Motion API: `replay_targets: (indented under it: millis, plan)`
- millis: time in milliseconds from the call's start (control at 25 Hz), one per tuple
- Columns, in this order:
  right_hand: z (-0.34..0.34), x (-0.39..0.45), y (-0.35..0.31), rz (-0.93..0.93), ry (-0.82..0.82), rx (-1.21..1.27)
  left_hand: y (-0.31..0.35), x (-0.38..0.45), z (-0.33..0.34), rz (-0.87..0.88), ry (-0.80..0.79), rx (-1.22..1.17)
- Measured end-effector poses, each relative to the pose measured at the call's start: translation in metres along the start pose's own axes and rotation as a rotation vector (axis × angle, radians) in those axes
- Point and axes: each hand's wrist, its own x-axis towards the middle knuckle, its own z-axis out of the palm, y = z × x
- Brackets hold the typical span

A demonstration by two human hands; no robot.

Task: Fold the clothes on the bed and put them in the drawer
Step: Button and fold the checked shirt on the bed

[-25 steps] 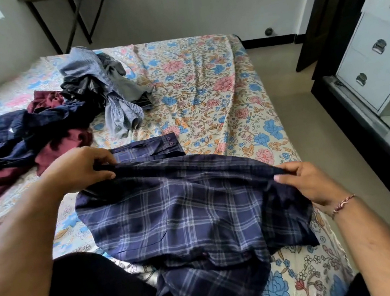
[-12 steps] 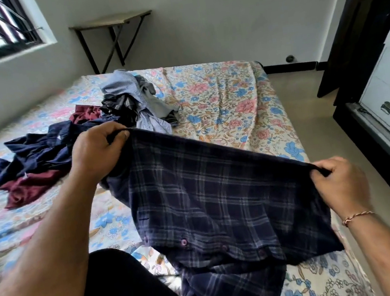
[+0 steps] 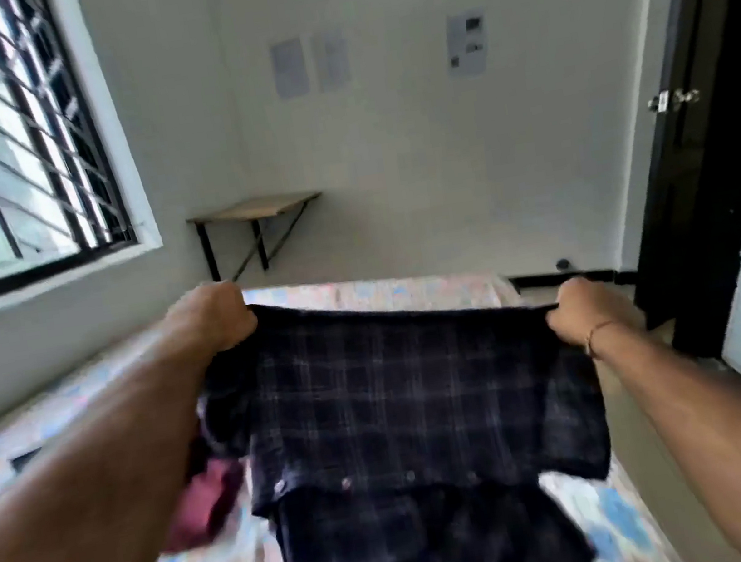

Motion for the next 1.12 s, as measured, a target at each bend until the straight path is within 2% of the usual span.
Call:
replay_targets:
  millis: [80, 160, 240, 320, 360, 440, 480, 520, 560, 600, 640, 680, 720, 800, 880, 960, 1120]
  plan:
    - [-0.076, 0.063, -0.043, 0.039, 0.188, 0.115, 0.024, 0.051, -0.078, -0.133, 0.240, -0.168]
    - [-0.149, 0.100, -0.075, 0.068, 0.337, 0.273, 0.039, 0.085, -0.152, -0.213, 0.430, -0.131]
    - [-0.202, 0.111, -0.096, 0.082, 0.412, 0.420, 0.042, 0.107, -0.212, -0.232, 0.546, -0.005]
    - [-0.226, 0.117, -0.103, 0.054, 0.453, 0.499, 0.033, 0.121, -0.241, -0.212, 0.594, -0.162]
    - [-0.223, 0.118, -0.100, 0.023, 0.468, 0.518, 0.027, 0.121, -0.244, -0.112, 0.590, -0.427]
    - [-0.200, 0.110, -0.083, -0.038, 0.451, 0.604, 0.019, 0.083, -0.227, 0.065, 0.509, -1.189]
    - [-0.179, 0.099, -0.069, -0.073, 0.410, 0.727, 0.002, 0.065, -0.200, 0.079, 0.523, -1.357]
    - [-0.157, 0.082, -0.053, -0.100, 0.370, 0.868, -0.019, 0.049, -0.167, 0.063, 0.561, -1.316]
    - [-0.129, 0.058, -0.031, -0.116, 0.341, 0.944, -0.042, 0.027, -0.121, 0.043, 0.586, -1.079]
    - [-0.100, 0.026, -0.008, -0.145, 0.316, 0.932, -0.070, 0.000, -0.069, 0.014, 0.531, -0.780]
    - [-0.065, -0.008, 0.018, -0.155, 0.292, 0.817, -0.097, -0.032, -0.015, 0.013, 0.456, -0.532]
    - [-0.031, -0.045, 0.044, -0.167, 0.253, 0.678, -0.118, -0.075, 0.038, 0.038, 0.328, -0.433]
    - [0.005, -0.083, 0.074, -0.135, 0.201, 0.548, -0.129, -0.123, 0.085, 0.092, 0.186, -0.433]
    - [0.069, -0.161, 0.125, -0.051, -0.014, 0.331, -0.133, -0.219, 0.150, 0.247, -0.024, -0.371]
    - [0.116, -0.228, 0.168, -0.028, -0.206, 0.140, -0.133, -0.275, 0.189, 0.345, -0.242, -0.289]
    - [0.134, -0.274, 0.194, -0.087, -0.284, -0.018, -0.138, -0.294, 0.208, 0.391, -0.476, -0.143]
    - [0.122, -0.309, 0.214, -0.153, -0.332, -0.151, -0.136, -0.303, 0.210, 0.398, -0.555, -0.164]
